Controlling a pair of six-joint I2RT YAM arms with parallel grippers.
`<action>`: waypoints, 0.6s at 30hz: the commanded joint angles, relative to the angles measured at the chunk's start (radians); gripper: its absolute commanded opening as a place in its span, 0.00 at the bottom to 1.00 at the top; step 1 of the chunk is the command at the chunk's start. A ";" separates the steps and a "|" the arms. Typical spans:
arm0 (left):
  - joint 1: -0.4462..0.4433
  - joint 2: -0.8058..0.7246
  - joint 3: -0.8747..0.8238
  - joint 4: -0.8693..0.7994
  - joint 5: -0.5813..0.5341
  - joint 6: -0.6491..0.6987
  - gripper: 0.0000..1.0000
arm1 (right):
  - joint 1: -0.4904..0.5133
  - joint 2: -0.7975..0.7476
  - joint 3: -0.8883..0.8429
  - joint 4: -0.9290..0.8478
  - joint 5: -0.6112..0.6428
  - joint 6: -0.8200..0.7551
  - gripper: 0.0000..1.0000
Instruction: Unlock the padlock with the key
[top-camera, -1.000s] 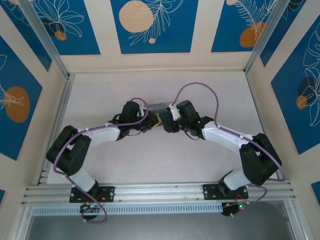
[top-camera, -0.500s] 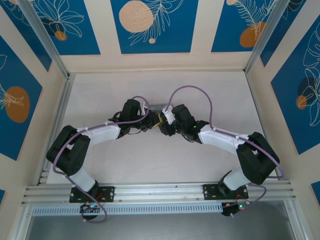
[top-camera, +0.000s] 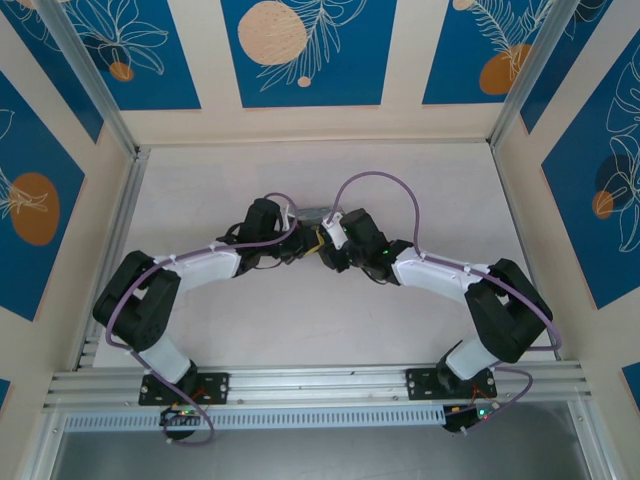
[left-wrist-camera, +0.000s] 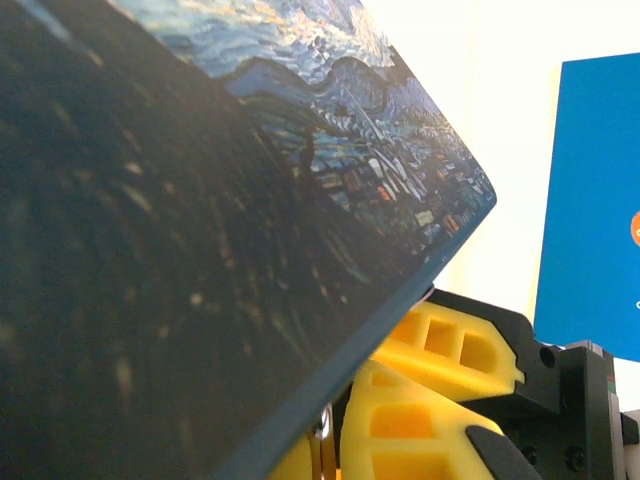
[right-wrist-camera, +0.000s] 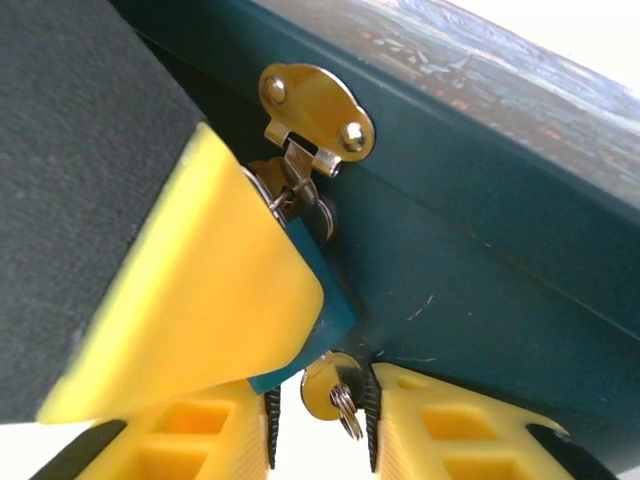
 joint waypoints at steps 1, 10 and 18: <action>-0.004 0.000 0.042 0.048 0.045 0.032 0.00 | 0.002 0.004 0.052 0.037 -0.002 -0.005 0.27; -0.006 0.007 0.039 0.057 0.048 0.030 0.00 | 0.003 -0.002 0.080 0.021 -0.066 0.021 0.15; -0.009 0.020 0.034 0.065 0.057 0.026 0.00 | -0.012 -0.002 0.093 0.008 -0.148 0.068 0.11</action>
